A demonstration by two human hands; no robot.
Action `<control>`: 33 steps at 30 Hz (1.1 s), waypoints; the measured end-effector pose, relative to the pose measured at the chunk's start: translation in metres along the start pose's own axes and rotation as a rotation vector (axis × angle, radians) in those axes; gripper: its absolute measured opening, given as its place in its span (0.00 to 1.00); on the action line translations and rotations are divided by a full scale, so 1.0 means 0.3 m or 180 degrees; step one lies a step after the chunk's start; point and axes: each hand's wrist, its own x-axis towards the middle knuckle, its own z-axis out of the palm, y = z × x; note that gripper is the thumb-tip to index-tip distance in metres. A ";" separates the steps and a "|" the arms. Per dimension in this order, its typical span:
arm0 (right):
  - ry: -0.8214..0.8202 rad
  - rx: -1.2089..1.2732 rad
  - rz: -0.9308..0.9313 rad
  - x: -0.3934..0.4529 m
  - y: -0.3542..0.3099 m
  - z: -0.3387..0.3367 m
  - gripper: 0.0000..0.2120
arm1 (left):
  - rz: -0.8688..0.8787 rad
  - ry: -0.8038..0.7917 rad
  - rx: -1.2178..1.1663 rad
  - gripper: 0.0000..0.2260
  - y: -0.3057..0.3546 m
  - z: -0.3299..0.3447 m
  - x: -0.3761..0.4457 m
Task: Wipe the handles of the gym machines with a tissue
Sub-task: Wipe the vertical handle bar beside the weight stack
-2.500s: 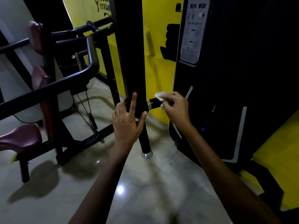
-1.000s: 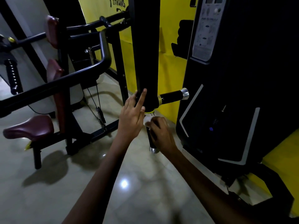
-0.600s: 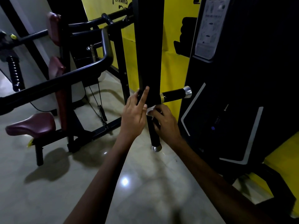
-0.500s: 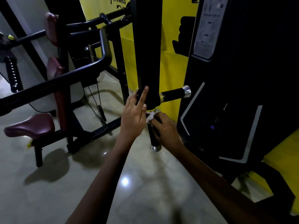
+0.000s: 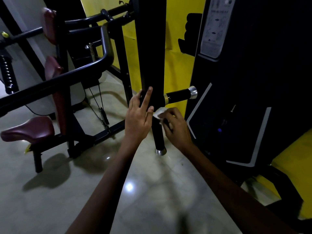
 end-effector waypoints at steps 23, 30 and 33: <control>0.0329 0.1322 0.0641 0.000 0.057 0.076 0.09 | -0.0077 0.0105 0.0057 0.24 0.004 0.006 -0.003; -0.0136 0.1489 0.1238 -0.177 0.111 0.125 0.08 | -0.0067 0.0094 0.0067 0.24 0.006 0.008 -0.002; -0.0394 0.1280 0.1358 -0.225 0.148 0.127 0.09 | -0.0065 0.0136 0.0070 0.24 0.005 0.011 -0.003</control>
